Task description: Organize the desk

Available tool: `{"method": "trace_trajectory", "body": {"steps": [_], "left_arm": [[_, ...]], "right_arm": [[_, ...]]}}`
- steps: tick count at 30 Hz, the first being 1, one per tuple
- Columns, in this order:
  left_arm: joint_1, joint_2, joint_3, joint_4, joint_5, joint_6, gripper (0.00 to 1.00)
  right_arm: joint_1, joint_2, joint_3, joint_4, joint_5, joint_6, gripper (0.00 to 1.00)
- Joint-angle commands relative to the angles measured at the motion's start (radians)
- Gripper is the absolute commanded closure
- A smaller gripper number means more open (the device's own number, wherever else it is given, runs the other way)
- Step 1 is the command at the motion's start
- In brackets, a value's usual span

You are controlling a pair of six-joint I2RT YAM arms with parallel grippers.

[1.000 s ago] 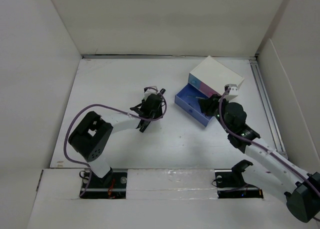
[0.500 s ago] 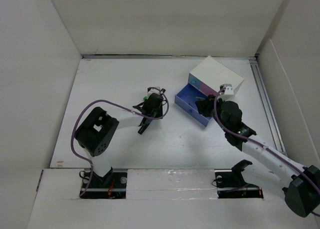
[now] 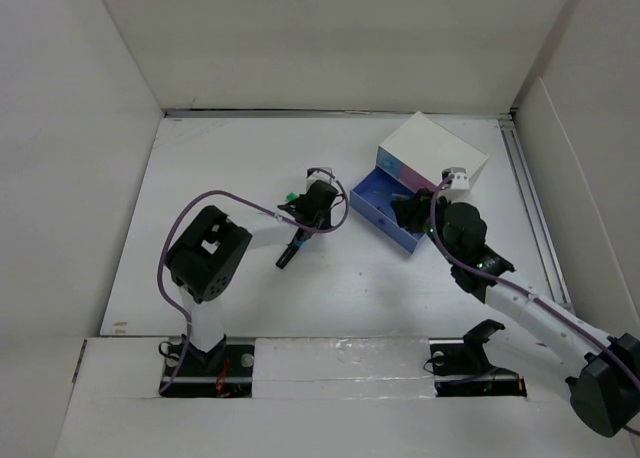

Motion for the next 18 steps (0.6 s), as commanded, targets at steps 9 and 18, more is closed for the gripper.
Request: {"method": "trace_trajectory", "body": {"steps": [9,18], "left_arm": [[-0.037,-0.08,-0.014,-0.047,0.061,-0.004,1.0],[-0.037,-0.334,-0.058,0.021,0.17,-0.113,1.0]], "right_arm": [[0.007,-0.039,0.025,0.052,0.011,-0.005,0.6],[0.007,-0.044,0.025,0.048,0.019,-0.007,0.6]]}}
